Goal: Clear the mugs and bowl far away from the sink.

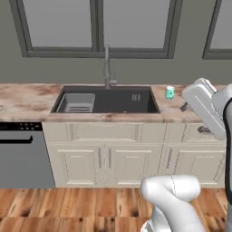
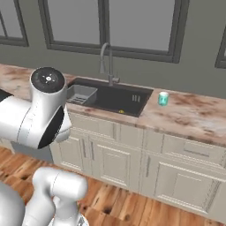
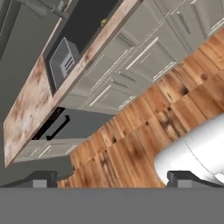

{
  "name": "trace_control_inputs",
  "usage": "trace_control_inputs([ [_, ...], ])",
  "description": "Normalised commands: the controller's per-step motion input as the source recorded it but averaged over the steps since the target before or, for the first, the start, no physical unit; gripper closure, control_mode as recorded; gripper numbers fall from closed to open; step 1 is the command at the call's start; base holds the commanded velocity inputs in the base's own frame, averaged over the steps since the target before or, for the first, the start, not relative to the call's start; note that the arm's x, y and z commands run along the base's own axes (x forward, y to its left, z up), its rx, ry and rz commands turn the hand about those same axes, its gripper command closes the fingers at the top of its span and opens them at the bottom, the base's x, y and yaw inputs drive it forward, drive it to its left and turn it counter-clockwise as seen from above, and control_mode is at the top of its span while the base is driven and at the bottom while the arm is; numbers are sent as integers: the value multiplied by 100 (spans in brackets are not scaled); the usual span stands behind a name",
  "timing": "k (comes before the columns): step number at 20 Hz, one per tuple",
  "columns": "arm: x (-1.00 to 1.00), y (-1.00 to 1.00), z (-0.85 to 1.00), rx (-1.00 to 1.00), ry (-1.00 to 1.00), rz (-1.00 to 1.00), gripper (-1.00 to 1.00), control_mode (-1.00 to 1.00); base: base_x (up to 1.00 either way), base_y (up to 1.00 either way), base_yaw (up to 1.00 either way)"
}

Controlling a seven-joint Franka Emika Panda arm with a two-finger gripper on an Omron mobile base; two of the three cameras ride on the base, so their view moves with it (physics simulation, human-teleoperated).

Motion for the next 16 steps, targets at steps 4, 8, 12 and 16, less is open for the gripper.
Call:
trace_control_inputs([
  [4,0,0,0,0,0,0,-100,100,28,-100,0],
  [8,0,0,0,0,0,0,-100,100,37,-99,0],
  [12,0,0,0,0,0,0,-100,100,58,-91,0],
  [16,0,0,0,0,0,0,-100,100,46,-83,0],
])
